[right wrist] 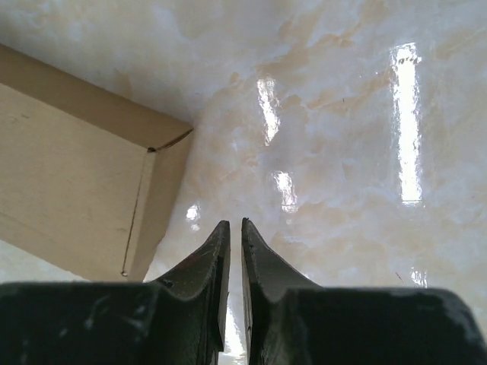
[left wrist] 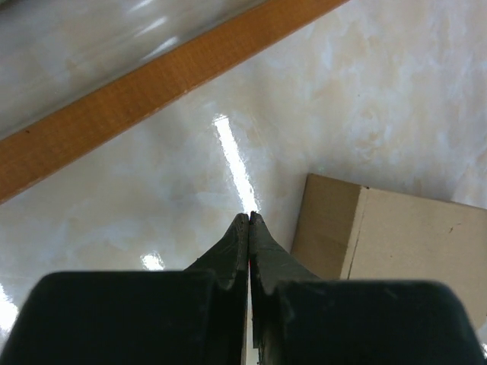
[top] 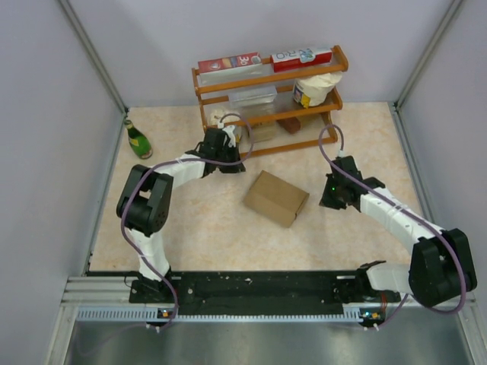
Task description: Fold the paper box
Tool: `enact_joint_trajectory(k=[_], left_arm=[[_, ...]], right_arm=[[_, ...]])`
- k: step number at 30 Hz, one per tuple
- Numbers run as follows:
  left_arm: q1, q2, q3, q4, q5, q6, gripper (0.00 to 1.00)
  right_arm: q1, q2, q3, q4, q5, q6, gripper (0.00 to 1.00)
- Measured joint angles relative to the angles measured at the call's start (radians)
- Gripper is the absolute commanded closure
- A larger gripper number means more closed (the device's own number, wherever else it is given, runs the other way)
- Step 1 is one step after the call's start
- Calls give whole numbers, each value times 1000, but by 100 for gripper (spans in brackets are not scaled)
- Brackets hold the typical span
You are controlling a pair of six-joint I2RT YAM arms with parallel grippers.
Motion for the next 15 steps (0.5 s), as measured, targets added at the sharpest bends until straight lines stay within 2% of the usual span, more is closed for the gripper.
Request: enact_joint_trajectory(k=[6, 15], left_arm=[[-10, 66, 17, -14, 59, 4, 100], [-47, 75, 6, -10, 110, 6, 100]], right_arm=[[-2, 83, -8, 19, -26, -1, 91], [-2, 206, -7, 92, -103, -21, 91]])
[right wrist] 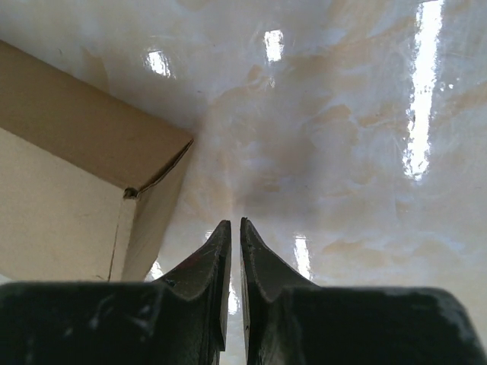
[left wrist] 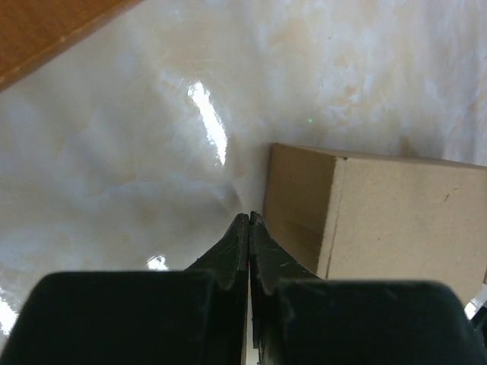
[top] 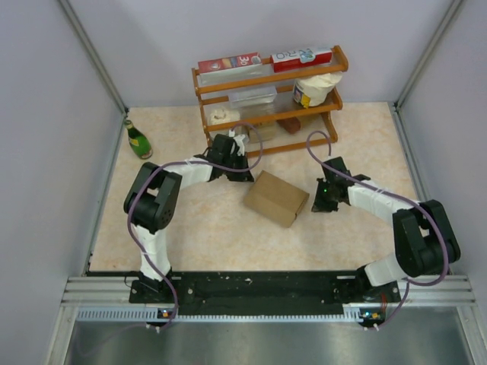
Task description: Fold the paper box
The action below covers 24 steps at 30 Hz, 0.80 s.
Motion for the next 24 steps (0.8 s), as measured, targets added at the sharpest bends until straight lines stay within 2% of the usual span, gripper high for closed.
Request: enact_joint_trajectory(k=[12, 24], left_arm=[[-2, -52, -157, 88, 32, -8, 100], [-26, -95, -236, 144, 56, -4, 100]], right_arm=[[0, 80, 14, 66, -60, -35, 90], [-3, 115, 48, 87, -79, -72, 89]])
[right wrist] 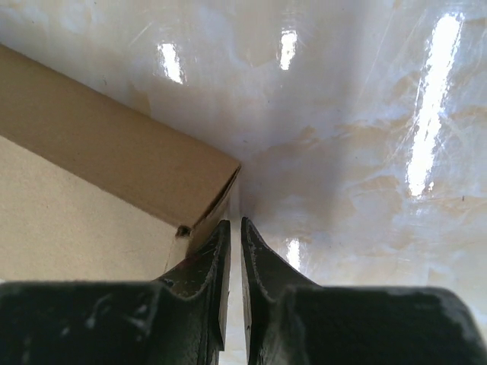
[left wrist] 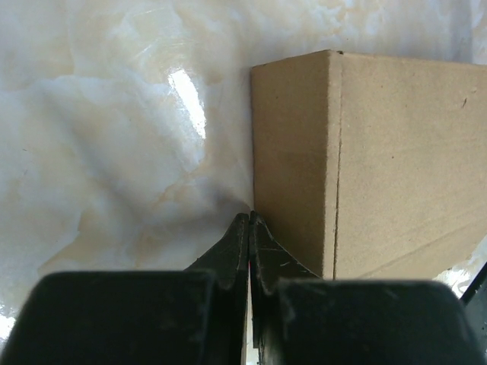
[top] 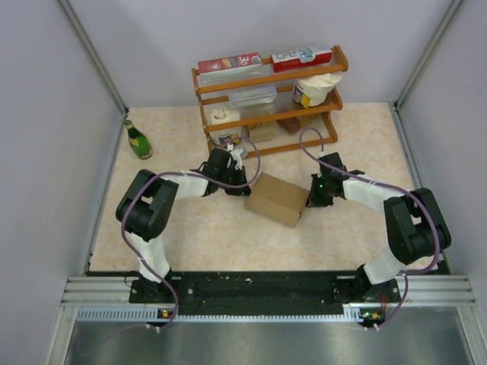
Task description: Fold the paper box
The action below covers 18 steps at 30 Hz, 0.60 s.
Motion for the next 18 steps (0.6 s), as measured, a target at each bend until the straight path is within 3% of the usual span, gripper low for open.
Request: enact_joint_trajectory(k=[18], left_arm=[[-63, -124, -144, 5, -15, 0, 100]], right_arm=[[-3, 63, 72, -27, 10, -69, 85]])
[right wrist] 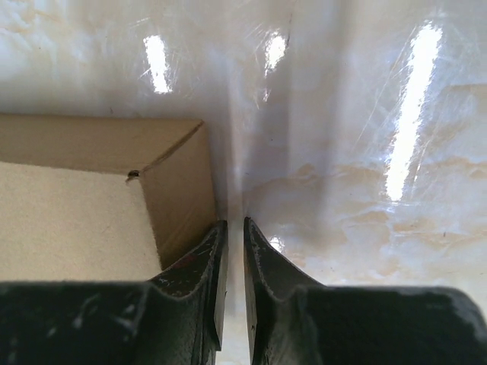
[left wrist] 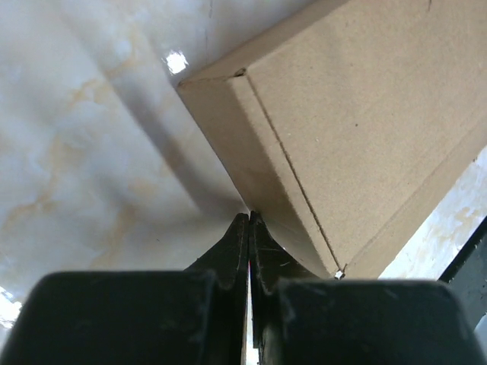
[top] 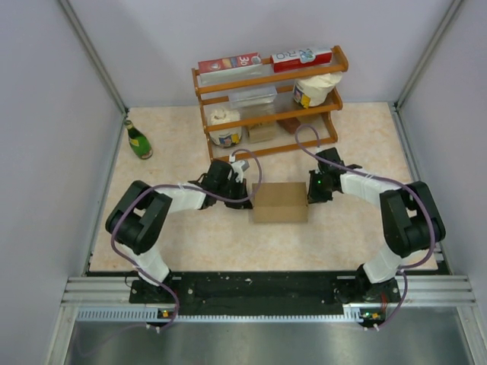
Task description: Fold the paper box
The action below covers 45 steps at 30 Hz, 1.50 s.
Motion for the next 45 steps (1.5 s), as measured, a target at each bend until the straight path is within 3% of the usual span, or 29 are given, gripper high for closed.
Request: enact_joint_trajectory(k=[15, 25, 32, 35, 40, 45], left_arm=[[-58, -103, -89, 27, -29, -44, 100], [-56, -228, -177, 19, -127, -77, 100], [-28, -371, -193, -17, -194, -79, 100], [-21, -380, -127, -65, -209, -48, 100], [-21, -273, 142, -151, -211, 37, 100], [-13, -54, 445, -203, -189, 99, 100]], right_arm=[[-20, 27, 77, -56, 79, -35, 78], [-42, 23, 90, -98, 105, -43, 70], [-42, -96, 61, -110, 142, -41, 73], [-43, -188, 32, -118, 149, -39, 81], [-43, -332, 7, -146, 131, -41, 99], [-34, -457, 3, -157, 16, -52, 100]])
